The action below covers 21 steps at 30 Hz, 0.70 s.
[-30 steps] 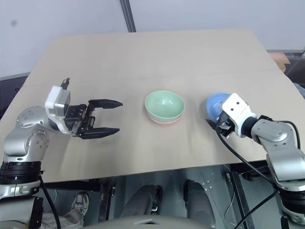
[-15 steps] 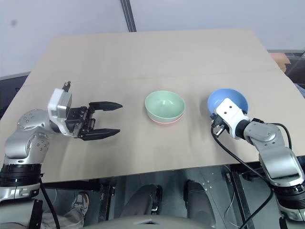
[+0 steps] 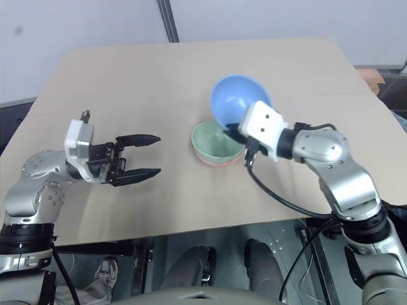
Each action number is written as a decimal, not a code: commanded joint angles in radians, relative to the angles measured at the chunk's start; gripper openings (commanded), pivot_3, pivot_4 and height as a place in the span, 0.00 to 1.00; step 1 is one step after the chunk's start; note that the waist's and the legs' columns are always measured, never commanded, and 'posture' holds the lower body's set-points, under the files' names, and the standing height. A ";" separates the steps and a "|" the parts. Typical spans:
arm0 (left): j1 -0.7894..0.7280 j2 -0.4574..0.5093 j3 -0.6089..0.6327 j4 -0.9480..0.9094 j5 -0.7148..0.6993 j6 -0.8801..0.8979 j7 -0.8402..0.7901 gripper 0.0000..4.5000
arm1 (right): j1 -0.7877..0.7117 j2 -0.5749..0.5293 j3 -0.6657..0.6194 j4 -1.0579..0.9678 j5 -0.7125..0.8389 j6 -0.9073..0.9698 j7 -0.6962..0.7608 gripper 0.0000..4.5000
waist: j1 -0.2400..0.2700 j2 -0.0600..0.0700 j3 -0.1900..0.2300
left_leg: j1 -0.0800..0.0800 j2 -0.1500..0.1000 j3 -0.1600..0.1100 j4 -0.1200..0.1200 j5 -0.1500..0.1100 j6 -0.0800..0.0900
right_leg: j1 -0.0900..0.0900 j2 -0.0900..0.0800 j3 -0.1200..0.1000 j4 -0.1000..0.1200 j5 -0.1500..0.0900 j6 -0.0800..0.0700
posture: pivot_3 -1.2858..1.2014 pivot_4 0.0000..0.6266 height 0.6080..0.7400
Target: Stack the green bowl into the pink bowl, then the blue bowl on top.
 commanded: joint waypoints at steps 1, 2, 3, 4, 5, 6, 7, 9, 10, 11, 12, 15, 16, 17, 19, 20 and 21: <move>0.012 0.018 0.041 -0.049 -0.014 -0.009 0.015 0.94 | -0.016 -0.010 0.028 0.022 -0.002 -0.030 0.036 0.23 | 0.000 0.000 0.000 | 0.000 0.000 0.000 0.000 0.000 0.000 | 0.000 0.000 0.000 0.000 0.000 0.000 | 0.52 0.24 1.00; 0.017 0.019 0.046 -0.053 -0.015 -0.007 0.019 0.94 | -0.016 -0.013 0.036 0.032 -0.008 -0.043 0.044 0.35 | -0.001 0.000 0.000 | 0.000 0.000 0.000 0.000 0.000 0.000 | 0.000 0.000 0.000 0.000 0.000 0.000 | 0.52 0.24 1.00; 0.024 0.019 0.049 -0.060 -0.015 -0.007 0.024 0.94 | -0.015 -0.015 0.039 0.041 -0.017 -0.060 0.044 0.46 | -0.002 0.000 0.000 | 0.000 0.000 0.000 0.000 0.000 0.000 | 0.000 0.000 0.000 0.000 0.000 0.000 | 0.52 0.24 1.00; 0.033 0.019 0.053 -0.068 -0.016 -0.002 0.033 0.94 | -0.010 -0.011 0.030 0.048 -0.031 -0.083 0.027 0.56 | -0.002 0.000 0.000 | 0.000 0.000 0.000 0.000 0.000 0.000 | 0.000 0.000 0.000 0.000 0.000 0.000 | 0.52 0.24 1.00; 0.040 0.018 0.056 -0.076 -0.017 0.001 0.040 0.94 | -0.004 -0.004 0.013 0.050 -0.031 -0.088 0.010 0.67 | -0.003 0.000 0.000 | 0.000 0.000 0.000 0.000 0.000 0.000 | -0.001 0.000 0.000 0.000 0.000 0.000 | 0.52 0.24 1.00; 0.047 0.018 0.059 -0.083 -0.018 0.003 0.048 0.94 | 0.001 -0.001 -0.006 0.049 -0.025 -0.087 -0.002 0.76 | -0.003 0.000 0.000 | 0.000 0.000 0.000 0.000 0.000 -0.001 | -0.001 0.000 0.000 0.000 0.000 0.000 | 0.52 0.24 1.00; 0.056 0.017 0.061 -0.093 -0.019 0.005 0.056 0.94 | 0.008 -0.003 -0.028 0.044 -0.020 -0.096 -0.008 0.88 | -0.003 0.000 0.000 | 0.000 0.000 0.000 -0.001 0.000 -0.001 | -0.001 0.000 0.000 0.000 0.000 0.000 | 0.52 0.24 1.00; 0.070 0.016 0.064 -0.106 -0.020 0.008 0.071 0.94 | 0.024 0.000 -0.067 0.029 -0.006 -0.099 -0.024 0.88 | -0.002 0.000 0.000 | 0.000 0.000 0.000 0.000 0.001 -0.001 | -0.001 0.000 0.000 0.000 0.000 0.000 | 0.52 0.24 1.00; 0.079 0.012 0.066 -0.113 -0.018 0.007 0.082 0.94 | 0.040 -0.001 -0.092 0.012 0.009 -0.092 -0.030 0.88 | -0.001 0.000 0.000 | 0.000 0.000 0.000 0.000 0.000 -0.001 | -0.001 0.000 0.000 0.000 0.000 0.000 | 0.52 0.24 1.00; 0.086 0.008 0.067 -0.119 -0.017 0.006 0.096 0.94 | 0.058 0.001 -0.120 -0.006 0.027 -0.080 -0.040 0.88 | -0.001 0.000 0.000 | 0.000 0.000 0.000 0.000 0.000 -0.001 | -0.001 0.000 0.000 0.000 0.000 0.000 | 0.52 0.24 1.00; 0.095 0.003 0.070 -0.128 -0.016 0.005 0.110 0.94 | 0.077 0.002 -0.147 -0.023 0.041 -0.068 -0.053 0.88 | 0.000 0.000 0.000 | 0.000 0.000 0.000 0.000 0.000 -0.001 | -0.001 0.000 0.000 0.000 0.000 0.000 | 0.52 0.24 1.00; 0.116 -0.009 0.071 -0.150 -0.002 -0.003 0.155 0.94 | 0.148 -0.016 -0.209 -0.053 0.041 -0.078 -0.081 0.88 | 0.000 0.000 0.000 | 0.000 0.000 0.000 -0.001 0.000 0.000 | -0.001 0.000 0.001 0.000 0.000 0.000 | 0.52 0.24 1.00; 0.125 -0.016 0.070 -0.160 0.013 -0.011 0.181 0.94 | 0.187 -0.023 -0.238 -0.061 0.043 -0.084 -0.090 0.88 | 0.000 0.000 0.000 | 0.000 0.000 0.000 -0.001 0.000 0.000 | -0.001 0.000 0.001 0.000 0.000 0.000 | 0.52 0.24 1.00; 0.136 -0.028 0.068 -0.167 0.045 -0.030 0.220 0.94 | 0.233 -0.025 -0.272 -0.065 0.045 -0.096 -0.099 0.88 | 0.003 0.000 0.000 | 0.000 0.000 0.000 -0.001 0.000 0.000 | -0.001 0.000 0.001 0.000 0.000 0.000 | 0.52 0.24 1.00; 0.155 -0.038 0.063 -0.175 0.068 -0.030 0.268 0.94 | 0.310 -0.036 -0.328 -0.070 0.057 -0.112 -0.098 0.88 | 0.009 0.000 0.000 | 0.000 0.000 -0.001 -0.001 0.000 0.000 | 0.000 -0.001 0.002 0.000 0.000 0.000 | 0.52 0.24 1.00; 0.165 -0.042 0.068 -0.179 0.071 -0.019 0.294 0.94 | 0.347 -0.047 -0.361 -0.070 0.079 -0.094 -0.088 0.88 | 0.011 0.000 0.000 | 0.000 0.000 -0.001 -0.001 0.000 0.000 | 0.000 -0.001 0.003 0.000 0.000 0.000 | 0.52 0.24 1.00; 0.174 -0.044 0.074 -0.184 0.066 -0.006 0.313 0.94 | 0.377 -0.053 -0.393 -0.066 0.097 -0.079 -0.086 0.88 | 0.011 0.000 0.000 | 0.000 0.000 0.000 -0.001 0.000 0.000 | 0.000 -0.001 0.003 0.000 0.000 0.000 | 0.52 0.24 1.00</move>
